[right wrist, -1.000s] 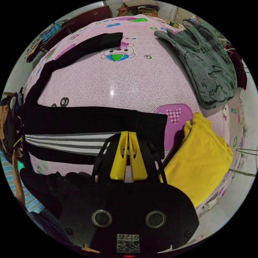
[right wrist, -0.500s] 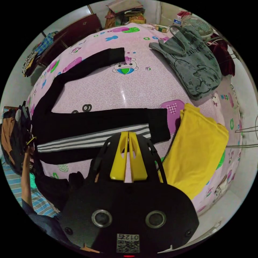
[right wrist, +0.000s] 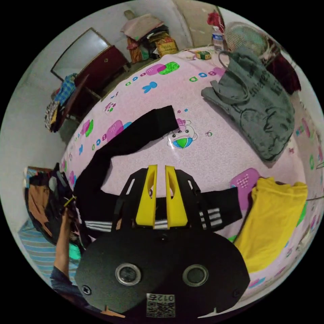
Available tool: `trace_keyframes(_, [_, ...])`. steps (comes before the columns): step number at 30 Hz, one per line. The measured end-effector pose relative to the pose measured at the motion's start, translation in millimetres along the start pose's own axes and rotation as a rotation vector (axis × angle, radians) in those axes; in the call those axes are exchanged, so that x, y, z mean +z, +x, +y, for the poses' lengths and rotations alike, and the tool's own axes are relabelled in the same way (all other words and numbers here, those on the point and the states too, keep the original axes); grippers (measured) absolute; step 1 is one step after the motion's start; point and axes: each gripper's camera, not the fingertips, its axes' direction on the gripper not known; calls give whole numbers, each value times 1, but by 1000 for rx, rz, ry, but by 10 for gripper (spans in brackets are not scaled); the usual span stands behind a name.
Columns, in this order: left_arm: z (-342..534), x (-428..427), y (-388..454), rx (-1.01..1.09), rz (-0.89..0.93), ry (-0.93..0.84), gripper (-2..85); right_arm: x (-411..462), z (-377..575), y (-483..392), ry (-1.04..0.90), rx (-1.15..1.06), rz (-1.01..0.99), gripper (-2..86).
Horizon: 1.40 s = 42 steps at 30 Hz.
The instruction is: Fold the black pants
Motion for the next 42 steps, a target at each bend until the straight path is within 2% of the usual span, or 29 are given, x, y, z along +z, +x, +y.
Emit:
trace_keyframes(4, [-36, 17, 0, 28, -27, -55, 7, 48, -32, 52, 45, 207, -260, 76])
trace_keyframes(9, [-77, 27, 7, 71, -1, -79, 7, 79, -65, 79, 129, 331, -360, 100])
trace_keyframes(12, [-89, 33, 15, 103, -19, -114, 7, 92, -88, 81, 133, 339, -339, 87])
trace_keyframes(17, [-100, 38, 18, 122, -37, -139, 8, 93, -135, 61, 123, 238, -232, 39])
trace_keyframes(20, [-103, 39, 18, 115, -41, -143, 8, 75, -184, 27, 153, 85, -252, 29])
trace_keyframes(24, [-108, 41, 23, 99, -61, -151, 7, 58, -236, -15, 123, -136, -124, 27])
trace_keyframes(29, [-110, 42, 30, 99, -86, -140, 7, 97, -237, 15, 30, -73, -73, 33])
trace_keyframes(32, [-110, 43, 26, 80, -45, -136, 7, 123, -229, 29, 2, -54, -116, 46])
trace_keyframes(35, [-109, 44, 23, 57, -12, -126, 6, 118, -227, 34, 91, -29, -64, 61])
trace_keyframes(37, [-107, 45, 25, 59, -18, -117, 6, 101, -228, 18, 251, -114, -59, 43])
trace_keyframes(38, [-106, 45, 27, 54, -25, -108, 5, 101, -230, 12, 250, -151, -78, 43])
trace_keyframes(42, [-98, 46, 30, 8, -28, -67, 4, 147, -241, -35, 30, -318, -74, 29])
